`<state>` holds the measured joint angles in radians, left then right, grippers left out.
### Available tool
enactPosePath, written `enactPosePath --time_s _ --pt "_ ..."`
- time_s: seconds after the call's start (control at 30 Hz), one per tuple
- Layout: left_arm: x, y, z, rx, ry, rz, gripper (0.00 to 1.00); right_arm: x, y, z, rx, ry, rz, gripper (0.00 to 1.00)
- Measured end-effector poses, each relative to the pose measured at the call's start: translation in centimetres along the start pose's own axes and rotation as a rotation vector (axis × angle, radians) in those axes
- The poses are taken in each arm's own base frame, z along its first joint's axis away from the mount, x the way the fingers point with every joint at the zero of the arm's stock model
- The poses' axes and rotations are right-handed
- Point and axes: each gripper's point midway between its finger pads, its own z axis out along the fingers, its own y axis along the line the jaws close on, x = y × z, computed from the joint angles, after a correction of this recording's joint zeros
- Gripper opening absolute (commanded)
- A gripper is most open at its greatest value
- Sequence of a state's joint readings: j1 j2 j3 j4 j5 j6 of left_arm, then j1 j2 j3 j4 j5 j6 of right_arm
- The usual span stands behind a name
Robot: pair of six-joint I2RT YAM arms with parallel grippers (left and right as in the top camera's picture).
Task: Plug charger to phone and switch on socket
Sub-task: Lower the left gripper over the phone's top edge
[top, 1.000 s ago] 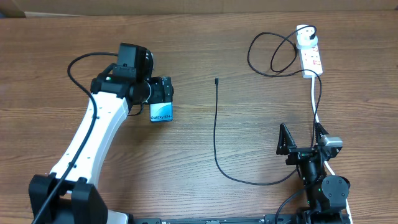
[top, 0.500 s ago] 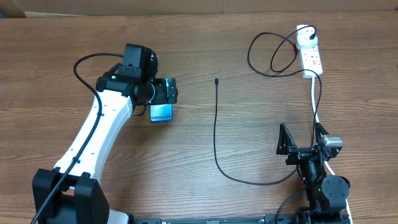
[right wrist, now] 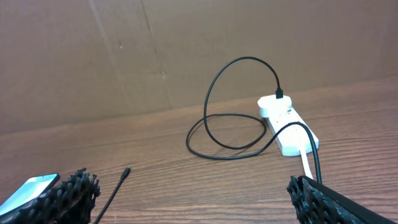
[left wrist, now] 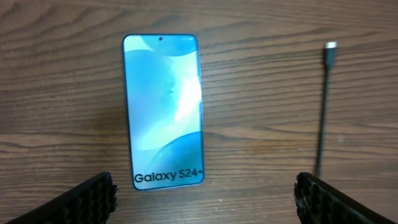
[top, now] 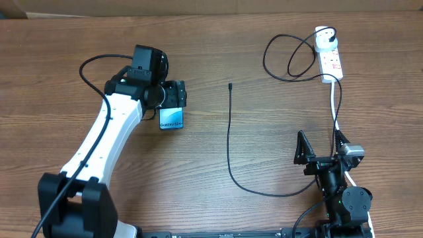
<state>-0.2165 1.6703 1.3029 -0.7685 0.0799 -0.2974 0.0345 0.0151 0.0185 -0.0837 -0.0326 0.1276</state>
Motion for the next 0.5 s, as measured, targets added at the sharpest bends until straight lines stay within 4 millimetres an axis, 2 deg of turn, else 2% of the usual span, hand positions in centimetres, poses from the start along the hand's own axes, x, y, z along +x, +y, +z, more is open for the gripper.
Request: enactPosePath --time_s 0.27,0.5 --pt "0.5 1.1 2.6 -0.081 0.081 -0.015 0.91 0.0 0.0 0.0 -0.001 0.000 0.000 1.00" --pt "-1.5 0.8 2.8 -0.131 0.152 -0.011 0.94 0.0 0.0 0.0 0.000 0.001 0.000 1.00"
